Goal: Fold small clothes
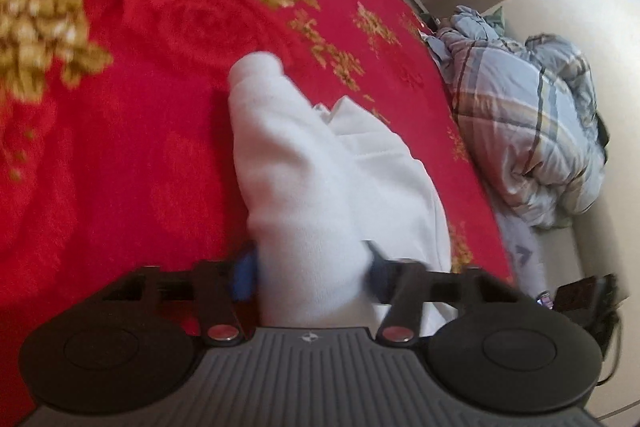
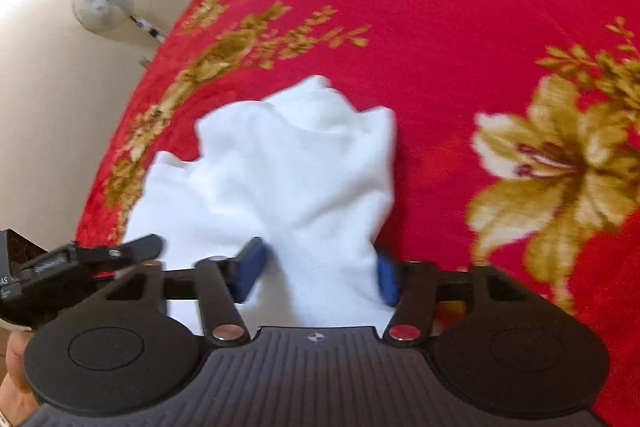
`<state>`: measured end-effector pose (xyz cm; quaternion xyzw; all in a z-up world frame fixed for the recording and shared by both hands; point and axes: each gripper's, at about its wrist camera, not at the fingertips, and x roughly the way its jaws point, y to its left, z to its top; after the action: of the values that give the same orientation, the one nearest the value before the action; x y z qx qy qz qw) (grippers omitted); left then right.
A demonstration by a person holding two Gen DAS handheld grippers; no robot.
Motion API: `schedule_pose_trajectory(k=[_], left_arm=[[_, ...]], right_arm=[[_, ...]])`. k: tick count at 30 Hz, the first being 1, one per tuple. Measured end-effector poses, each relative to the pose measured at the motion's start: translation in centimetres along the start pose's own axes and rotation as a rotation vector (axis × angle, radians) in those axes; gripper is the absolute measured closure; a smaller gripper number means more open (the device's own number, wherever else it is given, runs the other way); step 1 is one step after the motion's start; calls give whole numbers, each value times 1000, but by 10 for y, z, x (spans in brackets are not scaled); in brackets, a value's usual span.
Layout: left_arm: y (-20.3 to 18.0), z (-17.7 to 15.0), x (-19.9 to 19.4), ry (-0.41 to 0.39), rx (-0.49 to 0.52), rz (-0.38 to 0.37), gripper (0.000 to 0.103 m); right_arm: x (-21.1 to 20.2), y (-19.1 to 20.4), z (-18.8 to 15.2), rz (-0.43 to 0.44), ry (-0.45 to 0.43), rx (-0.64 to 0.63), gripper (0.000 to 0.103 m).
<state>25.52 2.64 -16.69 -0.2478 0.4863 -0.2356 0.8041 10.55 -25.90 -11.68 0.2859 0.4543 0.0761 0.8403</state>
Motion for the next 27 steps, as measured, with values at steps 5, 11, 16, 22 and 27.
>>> schedule_pose_trajectory(k=[5, 11, 16, 22, 27], left_arm=[[-24, 16, -51, -122, 131, 35, 71], [5, 60, -145, -272, 188, 61, 69], [76, 89, -196, -357, 90, 112, 61], [139, 93, -202, -285, -79, 312, 44], [119, 71, -192, -167, 36, 254, 37]], right_arm=[[-3, 20, 2, 46, -82, -11, 76], [15, 104, 26, 202, -164, -137, 77], [63, 198, 50, 255, -170, -223, 85], [118, 222, 55, 57, -59, -210, 75], [105, 200, 32, 104, -44, -187, 42]])
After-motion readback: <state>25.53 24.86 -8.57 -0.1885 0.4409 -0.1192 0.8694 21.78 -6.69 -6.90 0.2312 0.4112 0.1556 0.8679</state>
